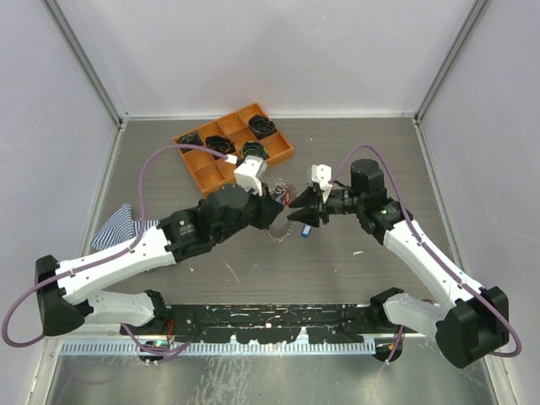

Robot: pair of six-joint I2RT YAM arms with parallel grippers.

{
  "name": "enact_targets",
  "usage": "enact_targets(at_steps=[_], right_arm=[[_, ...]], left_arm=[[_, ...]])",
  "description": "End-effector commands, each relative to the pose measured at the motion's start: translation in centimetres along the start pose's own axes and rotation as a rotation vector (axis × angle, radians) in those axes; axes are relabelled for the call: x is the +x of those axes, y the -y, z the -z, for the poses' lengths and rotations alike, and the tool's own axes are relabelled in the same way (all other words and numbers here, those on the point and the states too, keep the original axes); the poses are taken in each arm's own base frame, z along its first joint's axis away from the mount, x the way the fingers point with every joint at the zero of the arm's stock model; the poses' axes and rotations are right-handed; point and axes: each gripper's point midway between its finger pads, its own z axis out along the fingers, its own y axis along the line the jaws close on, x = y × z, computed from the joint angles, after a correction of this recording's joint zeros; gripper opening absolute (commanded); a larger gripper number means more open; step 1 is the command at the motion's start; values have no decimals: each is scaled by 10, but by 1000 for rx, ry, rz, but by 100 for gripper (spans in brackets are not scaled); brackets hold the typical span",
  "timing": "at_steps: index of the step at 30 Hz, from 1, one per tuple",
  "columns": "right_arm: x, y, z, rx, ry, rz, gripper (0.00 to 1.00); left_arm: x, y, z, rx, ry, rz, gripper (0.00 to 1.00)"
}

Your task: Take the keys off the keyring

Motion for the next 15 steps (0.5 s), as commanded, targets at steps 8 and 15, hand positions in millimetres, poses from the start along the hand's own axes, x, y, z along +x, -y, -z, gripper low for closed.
enact_targets(at_steps=[8,15], right_arm=[[-44,7,18,36,124,10,49],[-53,10,27,76,162,47,49]], left_arm=[[-41,-7,46,-242,-220,-798,0],[-73,5,49,-245,-168,-975,0]])
